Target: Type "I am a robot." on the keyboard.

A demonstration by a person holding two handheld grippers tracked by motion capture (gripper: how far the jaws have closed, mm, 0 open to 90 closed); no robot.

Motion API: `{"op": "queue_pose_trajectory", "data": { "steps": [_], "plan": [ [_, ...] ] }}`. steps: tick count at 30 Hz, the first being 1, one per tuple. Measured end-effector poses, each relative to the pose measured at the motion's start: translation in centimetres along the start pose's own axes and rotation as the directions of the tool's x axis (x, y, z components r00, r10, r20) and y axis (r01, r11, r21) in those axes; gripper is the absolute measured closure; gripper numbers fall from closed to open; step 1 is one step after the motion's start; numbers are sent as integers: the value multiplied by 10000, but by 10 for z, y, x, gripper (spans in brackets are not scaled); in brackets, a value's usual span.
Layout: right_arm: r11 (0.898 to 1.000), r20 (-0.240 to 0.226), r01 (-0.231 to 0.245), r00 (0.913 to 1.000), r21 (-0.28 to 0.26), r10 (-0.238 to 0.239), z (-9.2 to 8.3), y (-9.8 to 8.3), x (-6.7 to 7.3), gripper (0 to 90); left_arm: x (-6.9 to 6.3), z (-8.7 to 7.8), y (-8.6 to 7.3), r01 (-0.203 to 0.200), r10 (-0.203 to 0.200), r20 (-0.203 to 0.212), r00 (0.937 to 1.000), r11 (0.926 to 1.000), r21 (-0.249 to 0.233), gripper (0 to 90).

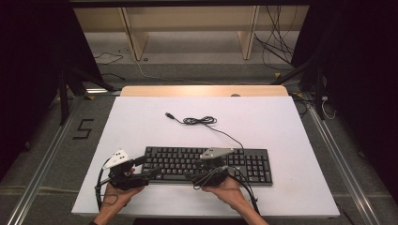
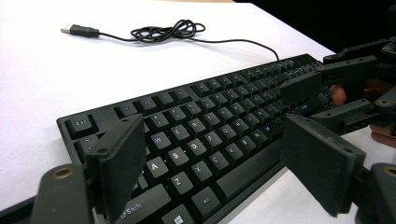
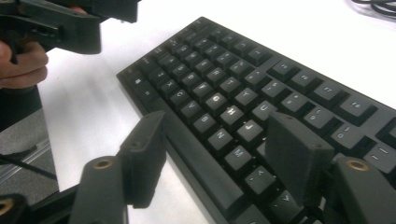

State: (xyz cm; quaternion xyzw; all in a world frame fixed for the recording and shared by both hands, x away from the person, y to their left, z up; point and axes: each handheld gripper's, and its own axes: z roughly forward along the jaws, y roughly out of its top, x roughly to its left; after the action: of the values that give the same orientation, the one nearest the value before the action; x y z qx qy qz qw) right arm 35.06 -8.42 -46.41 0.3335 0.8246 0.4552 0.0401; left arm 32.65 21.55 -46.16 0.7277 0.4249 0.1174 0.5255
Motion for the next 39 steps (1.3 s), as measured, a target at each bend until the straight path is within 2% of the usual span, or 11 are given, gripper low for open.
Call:
{"op": "queue_pose_trajectory", "data": {
  "steps": [2, 9, 14, 22, 39],
  "plan": [
    [10000, -113, 65, 9999, -26, -65, 0, 0, 2, 483, 0, 0, 0, 7, -7, -4, 10000, 10000, 7, 220],
    [9990, 40, 439, 9990, 5, -439, 0, -2, 10, 727, 0, 2, 0, -8, 8, -8, 10000, 10000, 72, 221],
    [9980, 51, 613, 9981, 126, -613, 2, -4, 13, 837, -1, 3, -1, -41, 41, -25, 10000, 9999, 152, 223],
    [9977, 161, 559, 9983, 384, -566, 8, -6, 13, 900, -1, 4, -1, -26, 28, -86, 10000, 9998, 205, 228],
    [9960, 308, 544, 9979, 707, -567, 16, -10, 11, 900, 0, 4, -1, -39, 41, -83, 10000, 9998, 182, 228]
  ]
}}
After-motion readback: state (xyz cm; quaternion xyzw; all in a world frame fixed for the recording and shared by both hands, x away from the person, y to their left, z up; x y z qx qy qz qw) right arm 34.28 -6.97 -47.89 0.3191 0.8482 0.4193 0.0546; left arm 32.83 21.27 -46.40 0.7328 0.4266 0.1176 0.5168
